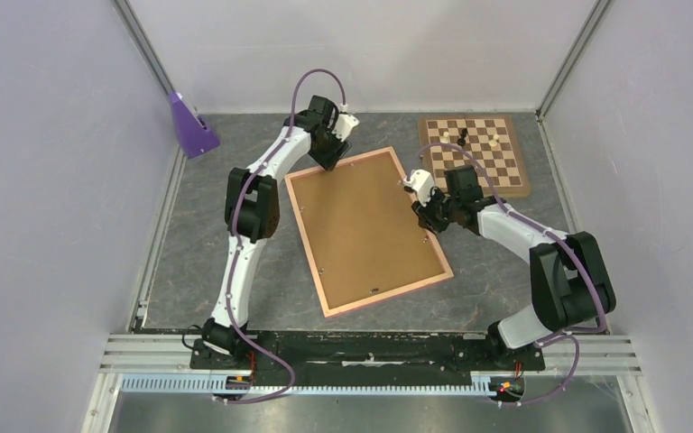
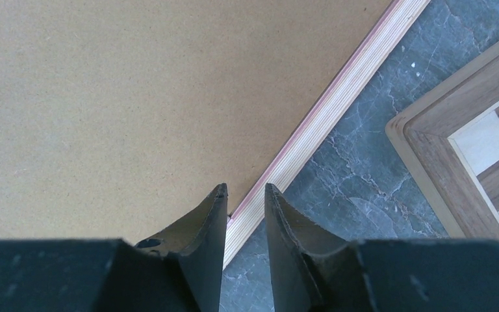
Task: Put the photo into the frame
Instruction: Adjust the photo frame at the center of the board.
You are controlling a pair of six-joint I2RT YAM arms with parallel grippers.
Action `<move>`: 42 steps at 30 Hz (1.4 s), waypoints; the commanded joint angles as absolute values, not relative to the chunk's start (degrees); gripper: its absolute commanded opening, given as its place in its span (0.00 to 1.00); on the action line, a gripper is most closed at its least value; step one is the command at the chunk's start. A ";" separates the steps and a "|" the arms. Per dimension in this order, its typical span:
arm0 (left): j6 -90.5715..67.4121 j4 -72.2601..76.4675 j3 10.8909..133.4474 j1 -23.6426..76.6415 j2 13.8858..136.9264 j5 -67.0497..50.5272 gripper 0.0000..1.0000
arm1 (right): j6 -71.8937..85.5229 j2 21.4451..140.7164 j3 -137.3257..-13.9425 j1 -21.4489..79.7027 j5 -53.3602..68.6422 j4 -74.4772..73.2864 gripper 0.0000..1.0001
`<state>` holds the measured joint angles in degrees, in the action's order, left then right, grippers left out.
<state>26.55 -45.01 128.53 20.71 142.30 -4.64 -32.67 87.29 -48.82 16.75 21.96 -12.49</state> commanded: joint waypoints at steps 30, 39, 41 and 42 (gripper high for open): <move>18.83 -49.30 115.28 14.23 134.18 -15.16 0.02 | -29.79 82.47 -46.28 15.59 18.82 -9.93 0.27; 19.84 -45.50 95.58 11.74 120.92 -7.07 0.02 | -28.99 81.31 -45.96 15.55 19.12 -10.02 0.27; 18.39 -45.50 93.19 10.08 118.99 -5.33 0.02 | -28.90 81.32 -46.05 15.51 19.05 -10.11 0.27; 17.32 -45.49 91.95 8.79 117.86 -5.27 0.02 | -28.84 81.30 -46.05 15.60 18.99 -10.24 0.28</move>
